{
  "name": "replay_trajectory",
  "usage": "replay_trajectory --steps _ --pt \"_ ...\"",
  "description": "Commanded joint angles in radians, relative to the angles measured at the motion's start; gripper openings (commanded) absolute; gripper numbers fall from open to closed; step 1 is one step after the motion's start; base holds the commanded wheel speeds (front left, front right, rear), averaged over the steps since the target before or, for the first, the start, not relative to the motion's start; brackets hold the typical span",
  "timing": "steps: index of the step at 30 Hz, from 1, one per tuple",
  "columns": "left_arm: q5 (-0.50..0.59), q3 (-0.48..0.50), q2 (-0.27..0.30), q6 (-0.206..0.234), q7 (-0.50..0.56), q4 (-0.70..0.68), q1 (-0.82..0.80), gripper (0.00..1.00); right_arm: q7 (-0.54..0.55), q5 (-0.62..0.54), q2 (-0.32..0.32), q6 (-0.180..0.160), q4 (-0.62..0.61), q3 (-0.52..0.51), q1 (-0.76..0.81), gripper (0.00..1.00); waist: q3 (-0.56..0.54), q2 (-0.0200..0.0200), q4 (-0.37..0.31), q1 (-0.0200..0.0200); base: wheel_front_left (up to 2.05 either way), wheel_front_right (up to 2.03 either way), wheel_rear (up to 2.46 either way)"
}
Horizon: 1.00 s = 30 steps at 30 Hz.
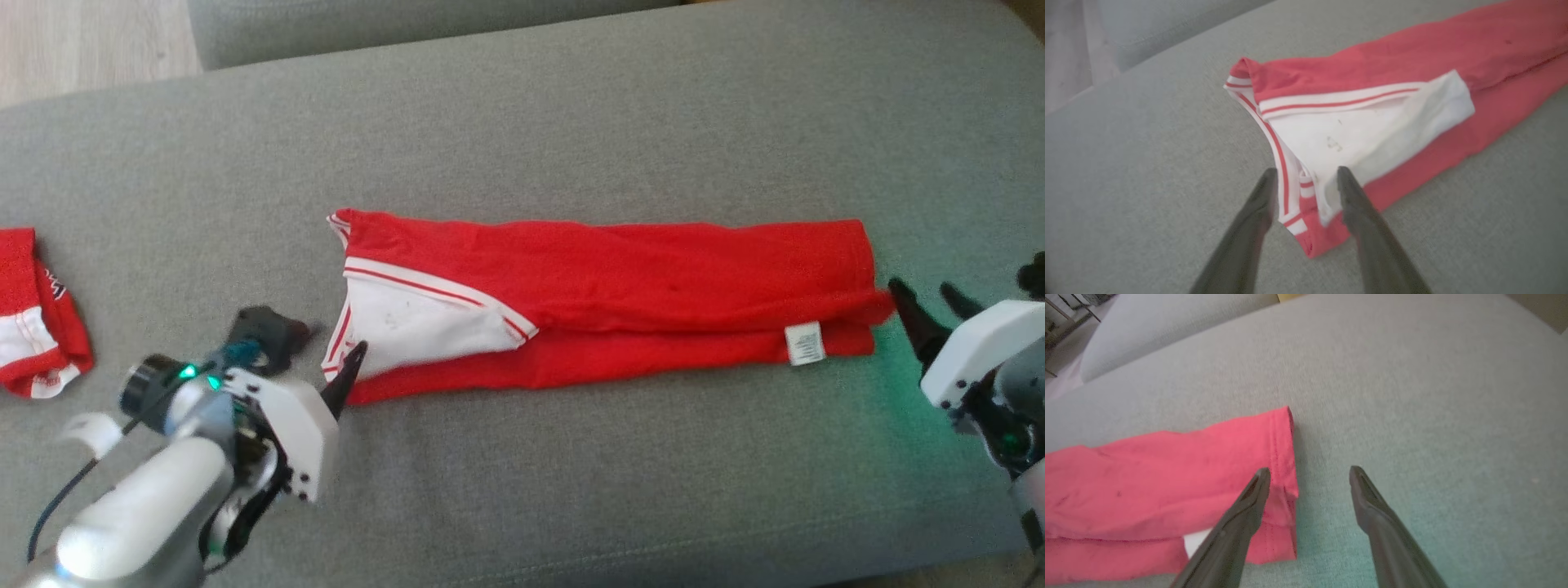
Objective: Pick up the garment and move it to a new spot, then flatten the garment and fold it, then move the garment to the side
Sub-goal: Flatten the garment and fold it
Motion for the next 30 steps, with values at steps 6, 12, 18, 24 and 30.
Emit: replay_trajectory --steps 6,12,18,24,30 --pt "-0.04 0.176 -0.021 0.13 -0.172 -0.03 0.001 1.0 -0.136 -0.047 0.012 -0.001 -0.145 -0.102 0.03 1.0 -0.027 -0.0001 -0.007 0.0001 0.0 0.0 0.0" --pt "-0.163 0.362 -0.125 0.218 -0.335 -0.045 0.055 1.0 -0.24 -0.118 0.075 -0.001 -0.265 -0.17 0.09 1.0 -0.035 -0.0001 -0.005 0.0001 0.0 0.0 0.0" --pt "-0.097 0.517 -0.236 0.19 -0.364 -0.104 0.12 1.0 -0.334 -0.194 0.144 -0.001 -0.355 -0.211 0.152 1.0 -0.046 -0.0001 -0.003 0.0001 0.0 0.0 0.0" --pt "0.091 0.696 -0.444 0.098 -0.364 -0.146 0.285 1.0 -0.408 -0.291 0.205 -0.001 -0.379 -0.235 0.212 1.0 -0.047 -0.0001 0.001 0.0001 0.0 0.0 0.0" --pt "0.204 0.742 -0.504 0.028 -0.364 -0.111 0.307 1.0 -0.409 -0.327 0.24 -0.001 -0.348 -0.267 0.209 1.0 -0.025 -0.0001 0.008 0.0001 0.0 0.0 0.0"
